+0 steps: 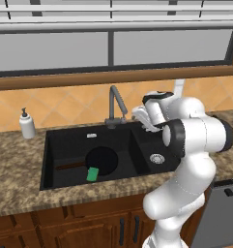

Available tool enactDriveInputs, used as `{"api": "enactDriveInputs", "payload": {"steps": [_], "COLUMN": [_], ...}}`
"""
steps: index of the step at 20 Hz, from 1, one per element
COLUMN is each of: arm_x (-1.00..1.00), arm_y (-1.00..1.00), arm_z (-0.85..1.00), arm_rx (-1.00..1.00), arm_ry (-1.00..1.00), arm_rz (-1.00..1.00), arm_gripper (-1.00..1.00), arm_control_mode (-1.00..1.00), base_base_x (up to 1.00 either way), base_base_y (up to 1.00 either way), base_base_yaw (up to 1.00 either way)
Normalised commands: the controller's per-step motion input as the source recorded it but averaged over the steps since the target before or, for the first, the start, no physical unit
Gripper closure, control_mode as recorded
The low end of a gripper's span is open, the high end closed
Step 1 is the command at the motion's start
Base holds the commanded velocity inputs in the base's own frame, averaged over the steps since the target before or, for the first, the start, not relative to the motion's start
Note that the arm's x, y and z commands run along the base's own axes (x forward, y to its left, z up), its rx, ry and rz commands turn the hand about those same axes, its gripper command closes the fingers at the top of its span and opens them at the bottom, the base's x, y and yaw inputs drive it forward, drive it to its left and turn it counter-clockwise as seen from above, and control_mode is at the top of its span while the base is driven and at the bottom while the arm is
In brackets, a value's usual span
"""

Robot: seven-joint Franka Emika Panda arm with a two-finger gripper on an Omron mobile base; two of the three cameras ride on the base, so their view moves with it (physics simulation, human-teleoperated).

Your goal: Pick the pan and sponge and place them into the sink. Then turn on the water.

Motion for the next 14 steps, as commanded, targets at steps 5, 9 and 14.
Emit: {"api": "enactDriveInputs", "payload": {"steps": [5,9,14], "arm_x": [0.27,0.26,0.31], "arm_y": [0.11,0.03,0.06], "arm_z": [-0.17,-0.1,-0.15], "arm_rx": [0.0,0.0,0.0], "arm_ry": [0.0,0.0,0.0], "arm_rz": [0.0,0.0,0.0], "arm_gripper": [-1.0,-1.0,-1.0], "arm_control_mode": [-1.0,-1.0,-1.0], "base_base_x": [0.0,0.0,0.0], "base_base_y": [0.0,0.0,0.0], "base_base_yaw": [0.0,0.0,0.0]}}
